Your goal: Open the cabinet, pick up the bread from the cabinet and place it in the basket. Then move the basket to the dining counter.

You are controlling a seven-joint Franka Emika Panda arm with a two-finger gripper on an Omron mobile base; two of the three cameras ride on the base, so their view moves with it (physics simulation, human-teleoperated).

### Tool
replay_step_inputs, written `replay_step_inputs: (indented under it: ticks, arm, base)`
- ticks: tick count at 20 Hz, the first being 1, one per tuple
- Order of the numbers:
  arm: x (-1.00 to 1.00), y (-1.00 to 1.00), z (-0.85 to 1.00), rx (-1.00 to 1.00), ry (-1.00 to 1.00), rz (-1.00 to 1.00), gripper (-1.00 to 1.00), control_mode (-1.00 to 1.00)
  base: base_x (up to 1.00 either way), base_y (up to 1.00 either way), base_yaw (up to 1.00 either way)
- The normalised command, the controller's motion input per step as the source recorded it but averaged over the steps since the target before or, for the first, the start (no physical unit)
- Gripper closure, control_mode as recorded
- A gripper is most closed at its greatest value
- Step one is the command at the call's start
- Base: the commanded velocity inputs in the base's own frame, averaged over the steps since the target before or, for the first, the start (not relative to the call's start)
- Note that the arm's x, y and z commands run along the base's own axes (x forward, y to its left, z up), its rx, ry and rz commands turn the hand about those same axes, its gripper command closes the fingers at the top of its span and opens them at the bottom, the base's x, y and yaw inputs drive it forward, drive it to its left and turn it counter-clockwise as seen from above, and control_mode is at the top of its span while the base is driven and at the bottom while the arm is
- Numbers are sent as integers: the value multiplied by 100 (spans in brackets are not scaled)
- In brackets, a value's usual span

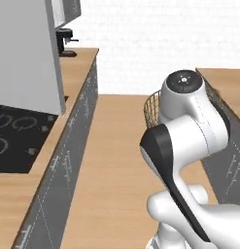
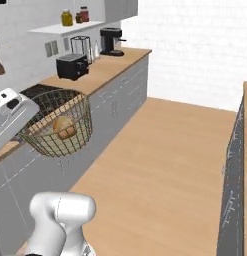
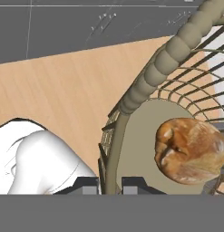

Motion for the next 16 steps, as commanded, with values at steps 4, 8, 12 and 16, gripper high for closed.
replay_step_inputs:
  ticks: [4,8,12,16]
  arm:
    - [0,0,0,0,0,0,100,100]
    - [0,0,0,0,0,0,100,100]
    - [0,0,0,0,0,0,100,100]
    - [0,0,0,0,0,0,100,100]
  base:
    - [-4,-10,-79]
    - [0,-6,-80]
    - [0,0,-80]
    - [-19,-16,-73]
